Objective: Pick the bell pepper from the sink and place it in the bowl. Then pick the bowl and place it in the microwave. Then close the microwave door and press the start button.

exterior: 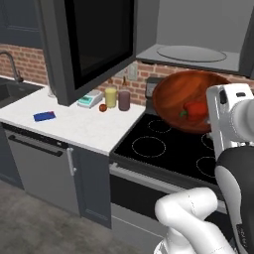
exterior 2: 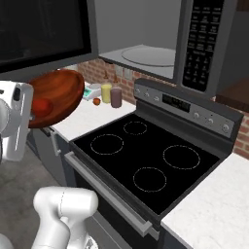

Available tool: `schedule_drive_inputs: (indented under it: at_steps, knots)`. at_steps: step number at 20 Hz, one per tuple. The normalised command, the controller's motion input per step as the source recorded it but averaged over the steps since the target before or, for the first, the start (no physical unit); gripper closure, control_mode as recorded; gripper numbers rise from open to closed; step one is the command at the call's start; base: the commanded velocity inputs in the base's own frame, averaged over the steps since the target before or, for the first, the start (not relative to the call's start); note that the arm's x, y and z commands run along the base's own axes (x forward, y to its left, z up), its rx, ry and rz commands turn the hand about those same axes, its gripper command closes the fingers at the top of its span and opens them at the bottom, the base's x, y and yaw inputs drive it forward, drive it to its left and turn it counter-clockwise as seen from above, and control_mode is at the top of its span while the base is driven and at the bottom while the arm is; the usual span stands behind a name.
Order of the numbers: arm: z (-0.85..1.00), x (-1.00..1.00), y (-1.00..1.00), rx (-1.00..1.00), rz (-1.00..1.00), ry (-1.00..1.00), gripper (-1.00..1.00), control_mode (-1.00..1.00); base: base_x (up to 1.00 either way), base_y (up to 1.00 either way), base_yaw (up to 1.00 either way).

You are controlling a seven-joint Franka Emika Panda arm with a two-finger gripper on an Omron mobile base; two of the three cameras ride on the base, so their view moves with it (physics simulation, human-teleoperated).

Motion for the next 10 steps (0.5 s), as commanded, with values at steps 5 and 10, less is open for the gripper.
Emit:
schedule_drive_inputs:
  at_steps: [5,10]
  knots:
    - [0.00,0.00,0.00,0.00,0.00,0.00,1.00,1.00,0.29,-0.16,0.08]
    - [0.00,0.00,0.00,0.00,0.00,0.00,1.00,1.00,0.14,-0.02,0.00]
